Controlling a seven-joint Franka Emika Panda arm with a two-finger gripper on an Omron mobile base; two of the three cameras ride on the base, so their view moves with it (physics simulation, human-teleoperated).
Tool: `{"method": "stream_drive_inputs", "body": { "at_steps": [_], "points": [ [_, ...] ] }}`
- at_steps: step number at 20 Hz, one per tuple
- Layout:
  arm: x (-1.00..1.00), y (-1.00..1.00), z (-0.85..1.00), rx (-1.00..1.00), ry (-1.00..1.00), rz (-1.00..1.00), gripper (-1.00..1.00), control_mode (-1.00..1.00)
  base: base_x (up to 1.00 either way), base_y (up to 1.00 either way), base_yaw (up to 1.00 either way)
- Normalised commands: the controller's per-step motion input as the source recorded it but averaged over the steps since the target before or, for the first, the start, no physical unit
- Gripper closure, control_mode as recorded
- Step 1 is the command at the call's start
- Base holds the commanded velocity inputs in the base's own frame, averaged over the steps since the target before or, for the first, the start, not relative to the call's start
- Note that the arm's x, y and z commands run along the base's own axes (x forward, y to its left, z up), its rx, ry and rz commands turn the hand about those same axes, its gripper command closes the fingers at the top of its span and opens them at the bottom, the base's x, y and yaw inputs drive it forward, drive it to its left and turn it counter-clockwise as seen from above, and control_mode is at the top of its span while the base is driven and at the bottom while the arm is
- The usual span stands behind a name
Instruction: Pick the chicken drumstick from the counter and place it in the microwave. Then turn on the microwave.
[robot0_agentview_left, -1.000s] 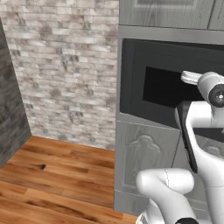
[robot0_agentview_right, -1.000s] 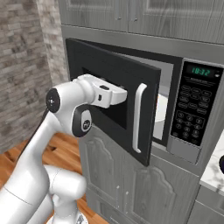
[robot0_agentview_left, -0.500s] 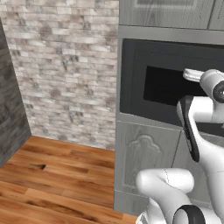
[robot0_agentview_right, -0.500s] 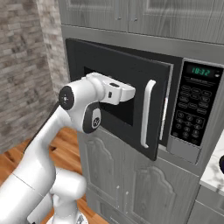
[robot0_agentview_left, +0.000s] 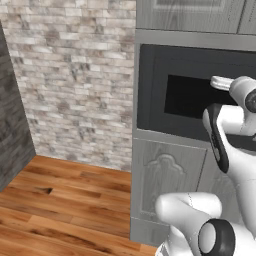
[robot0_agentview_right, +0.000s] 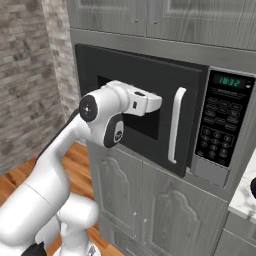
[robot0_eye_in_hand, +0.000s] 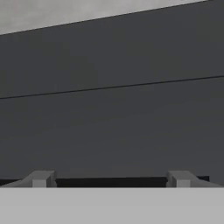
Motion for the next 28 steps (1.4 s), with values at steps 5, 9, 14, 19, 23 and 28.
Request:
{"method": "stream_drive_inputs", "body": {
  "at_steps": [5,9,14,19,23,28],
  "points": [
    [0.19,-0.04,0.00,0.00,0.00,0.00,-1.00,-1.00,0.00,0.00,0.00],
    [0.31,-0.03,0.00,0.00,0.00,0.00,-1.00,-1.00,0.00,0.00,0.00],
    [0.32,-0.03,0.00,0.00,0.00,0.00,-1.00,-1.00,0.00,0.00,0.00],
    [0.22,-0.05,0.00,0.00,0.00,0.00,-1.00,-1.00,0.00,0.00,0.00],
    [0.22,-0.10,0.00,0.00,0.00,0.00,-1.00,-1.00,0.00,0.00,0.00],
    [0.00,-0.10,0.00,0.00,0.00,0.03,-1.00,-1.00,0.00,0.00,0.00]
  ]
}}
